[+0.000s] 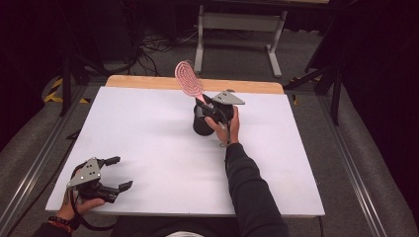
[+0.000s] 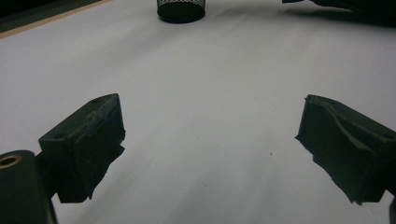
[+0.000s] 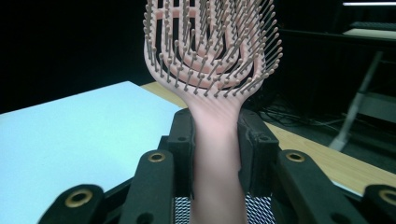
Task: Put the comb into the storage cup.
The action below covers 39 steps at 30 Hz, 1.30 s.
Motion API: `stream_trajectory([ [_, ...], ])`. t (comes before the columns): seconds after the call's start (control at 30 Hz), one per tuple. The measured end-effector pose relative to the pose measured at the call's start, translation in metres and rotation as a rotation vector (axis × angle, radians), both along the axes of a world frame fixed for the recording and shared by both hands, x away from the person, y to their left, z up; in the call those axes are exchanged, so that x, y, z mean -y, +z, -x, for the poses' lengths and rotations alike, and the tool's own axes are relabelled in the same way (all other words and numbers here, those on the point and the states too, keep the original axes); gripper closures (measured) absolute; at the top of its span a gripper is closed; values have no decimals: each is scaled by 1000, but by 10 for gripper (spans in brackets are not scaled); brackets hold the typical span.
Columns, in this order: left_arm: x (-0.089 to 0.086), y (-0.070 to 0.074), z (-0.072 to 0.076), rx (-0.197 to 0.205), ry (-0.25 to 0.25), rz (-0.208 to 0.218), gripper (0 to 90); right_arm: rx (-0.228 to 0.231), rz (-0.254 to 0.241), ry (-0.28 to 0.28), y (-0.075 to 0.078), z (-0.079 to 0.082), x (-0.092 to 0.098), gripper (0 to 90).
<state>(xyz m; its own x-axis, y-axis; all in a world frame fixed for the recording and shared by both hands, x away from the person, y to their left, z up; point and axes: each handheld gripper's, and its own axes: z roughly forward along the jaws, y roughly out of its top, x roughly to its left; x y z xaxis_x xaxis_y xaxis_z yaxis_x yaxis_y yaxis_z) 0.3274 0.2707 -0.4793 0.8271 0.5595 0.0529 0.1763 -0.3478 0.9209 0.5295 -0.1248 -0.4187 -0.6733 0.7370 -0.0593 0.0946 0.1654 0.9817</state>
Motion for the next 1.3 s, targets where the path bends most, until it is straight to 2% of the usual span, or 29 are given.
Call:
stream_trajectory([
  [0.1,0,0,0,-1,-3,0,81,8,-33,20,-1,0,0,692],
  [0.17,0,0,0,-1,-4,4,80,8,-37,46,-1,-1,1,694],
  [0.2,0,0,-1,-3,-1,3,81,4,-47,39,-1,-1,1,696],
  [0.33,0,1,-1,0,1,4,81,-20,-6,73,2,-1,0,697],
  [0.47,1,2,-4,-4,-1,14,81,-12,-8,58,2,-1,2,698],
  [0.5,1,2,-4,-4,-1,14,80,-21,-12,76,2,0,1,699],
  [0.53,1,3,-6,-2,0,19,80,-16,14,78,3,0,-2,699],
  [0.63,5,6,-10,8,2,20,81,-55,65,126,-1,-1,-6,701],
  [0.67,5,6,-10,8,2,20,81,-55,65,126,-1,-1,-6,701],
  [0.7,5,7,-11,11,3,18,81,-52,99,107,-4,-1,-7,701],
  [0.77,4,6,-11,10,2,21,81,-64,77,100,-8,-2,-4,701],
  [0.97,4,6,-11,13,2,18,82,-56,91,92,-9,1,-3,701],
  [1.03,4,6,-10,12,1,14,82,-70,98,93,-12,1,-2,701],
  [1.13,3,6,-10,14,5,20,82,-78,71,94,-13,2,1,701],
  [1.3,3,6,-10,16,6,19,82,-78,70,80,-13,1,4,701],
])
